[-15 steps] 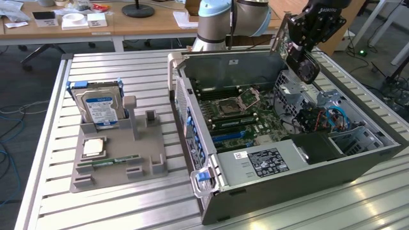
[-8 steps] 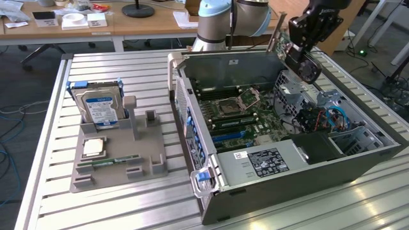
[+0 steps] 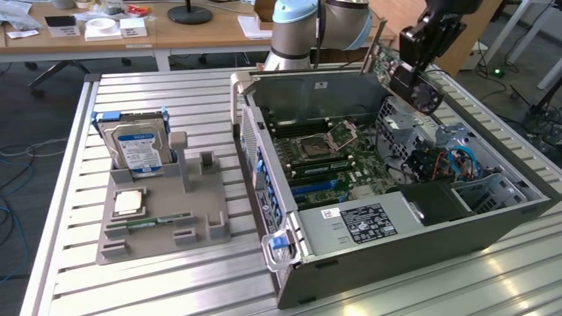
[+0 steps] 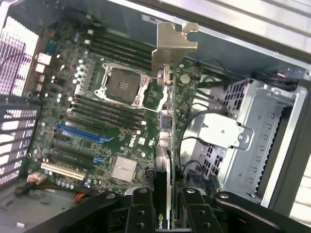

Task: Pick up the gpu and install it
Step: 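Insert the gpu into the slot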

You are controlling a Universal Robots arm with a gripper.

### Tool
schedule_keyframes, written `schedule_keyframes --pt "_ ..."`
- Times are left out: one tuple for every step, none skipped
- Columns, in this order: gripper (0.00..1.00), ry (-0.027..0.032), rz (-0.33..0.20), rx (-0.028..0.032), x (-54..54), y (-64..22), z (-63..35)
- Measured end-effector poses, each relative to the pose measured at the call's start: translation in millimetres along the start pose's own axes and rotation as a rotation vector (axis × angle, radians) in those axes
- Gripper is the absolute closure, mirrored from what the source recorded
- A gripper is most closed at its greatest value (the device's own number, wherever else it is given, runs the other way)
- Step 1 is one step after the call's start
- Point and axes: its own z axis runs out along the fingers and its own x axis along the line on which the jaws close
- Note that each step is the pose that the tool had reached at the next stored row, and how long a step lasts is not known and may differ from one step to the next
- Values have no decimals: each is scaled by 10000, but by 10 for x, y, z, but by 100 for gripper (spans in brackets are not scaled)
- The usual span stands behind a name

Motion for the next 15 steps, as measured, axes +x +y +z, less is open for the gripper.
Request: schedule_keyframes --pt "74 7 -179 -4 0 0 2" --pt "74 14 -358 -9 0 0 5" --pt "74 22 -544 -13 0 0 7" --pt "74 29 -723 -18 0 0 9" --pt "74 37 -915 -22 0 0 11" --pt "74 44 -1094 -26 0 0 14" --pt "74 51 -1274 -31 0 -1 16" --pt "74 57 -1453 -36 0 -1 19" --pt "74 65 -1632 -40 1 -1 21" --pt "74 73 -1829 -45 0 -1 23" --pt "74 80 -2008 -50 1 -1 26" --pt "74 87 -2189 -53 1 -1 28" --pt "74 94 -2367 -58 1 -1 30" --pt "74 101 -2547 -63 1 -1 33" --pt "74 107 -2722 -67 1 -1 35"
